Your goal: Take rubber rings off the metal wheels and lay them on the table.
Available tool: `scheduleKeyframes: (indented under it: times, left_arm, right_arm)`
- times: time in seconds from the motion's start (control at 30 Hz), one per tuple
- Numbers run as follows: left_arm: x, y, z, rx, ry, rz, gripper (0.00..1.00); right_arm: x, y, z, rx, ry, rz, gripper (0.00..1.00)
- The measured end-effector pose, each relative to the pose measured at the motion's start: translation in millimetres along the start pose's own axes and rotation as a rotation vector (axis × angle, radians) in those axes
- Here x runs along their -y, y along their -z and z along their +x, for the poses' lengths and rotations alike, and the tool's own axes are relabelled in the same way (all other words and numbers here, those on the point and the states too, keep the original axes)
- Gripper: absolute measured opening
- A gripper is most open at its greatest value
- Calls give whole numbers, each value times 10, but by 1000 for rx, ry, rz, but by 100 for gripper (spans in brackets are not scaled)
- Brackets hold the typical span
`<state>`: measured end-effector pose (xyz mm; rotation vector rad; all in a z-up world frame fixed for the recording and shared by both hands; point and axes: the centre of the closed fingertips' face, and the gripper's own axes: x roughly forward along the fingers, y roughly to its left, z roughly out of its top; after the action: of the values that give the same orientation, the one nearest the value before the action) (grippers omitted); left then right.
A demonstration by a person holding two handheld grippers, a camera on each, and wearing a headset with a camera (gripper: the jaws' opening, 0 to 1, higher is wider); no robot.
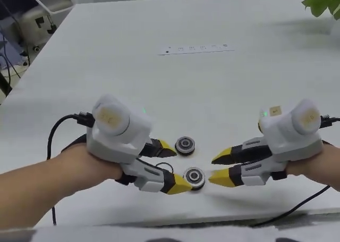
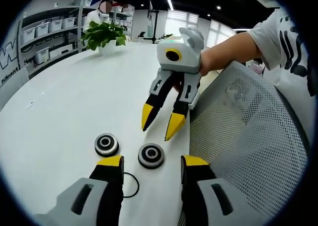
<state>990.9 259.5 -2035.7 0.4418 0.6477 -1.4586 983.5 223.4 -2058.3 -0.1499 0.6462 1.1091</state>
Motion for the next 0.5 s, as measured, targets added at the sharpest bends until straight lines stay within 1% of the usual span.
scheduleKeyframes:
  times: [0.1, 0.3, 0.5]
  left_arm:
    - [4, 14, 46, -13, 10, 0, 39]
    - [20, 7, 129, -27, 27, 1, 34]
    - [60, 48, 208, -49, 50, -1, 29]
  right_arm:
    - [-7, 1, 5, -2, -3, -2, 24]
    - [-19, 6, 13, -4, -5, -2, 24]
    - [-28, 17, 13, -9, -9, -4, 24]
